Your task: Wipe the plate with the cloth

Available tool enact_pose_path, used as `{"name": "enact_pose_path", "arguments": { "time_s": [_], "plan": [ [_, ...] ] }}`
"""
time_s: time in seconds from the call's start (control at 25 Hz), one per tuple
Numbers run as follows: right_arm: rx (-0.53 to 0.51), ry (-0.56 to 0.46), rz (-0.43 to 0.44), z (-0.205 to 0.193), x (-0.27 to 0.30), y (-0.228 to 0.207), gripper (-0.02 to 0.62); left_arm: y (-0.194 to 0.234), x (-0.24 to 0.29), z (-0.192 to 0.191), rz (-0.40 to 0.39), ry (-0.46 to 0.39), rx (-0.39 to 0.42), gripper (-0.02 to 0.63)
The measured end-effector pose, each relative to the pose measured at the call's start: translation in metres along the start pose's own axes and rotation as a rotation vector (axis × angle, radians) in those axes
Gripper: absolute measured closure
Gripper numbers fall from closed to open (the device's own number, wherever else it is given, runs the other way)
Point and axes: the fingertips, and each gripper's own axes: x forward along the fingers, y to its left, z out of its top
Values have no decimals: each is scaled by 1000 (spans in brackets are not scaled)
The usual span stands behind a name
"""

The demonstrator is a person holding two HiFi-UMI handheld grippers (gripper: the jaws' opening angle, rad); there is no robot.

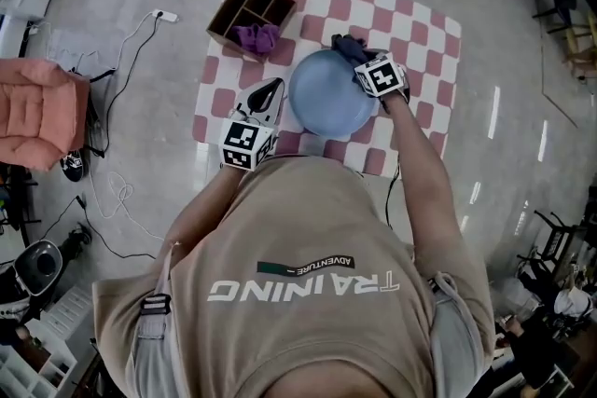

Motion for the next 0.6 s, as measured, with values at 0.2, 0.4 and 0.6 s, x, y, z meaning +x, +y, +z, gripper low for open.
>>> {"name": "enact_pose_path", "arguments": {
  "time_s": [0.2, 0.4, 0.6],
  "plan": [
    [71, -6, -2, -38, -22, -5, 460, -11, 6, -1, -16, 5, 8, 594],
    [125, -16, 7, -70, -42, 9, 460, -22, 9, -6, -31, 16, 22, 594],
    [154, -43, 20, -95, -59, 36, 460, -32, 5, -12, -27, 24, 12, 594]
  ]
}}
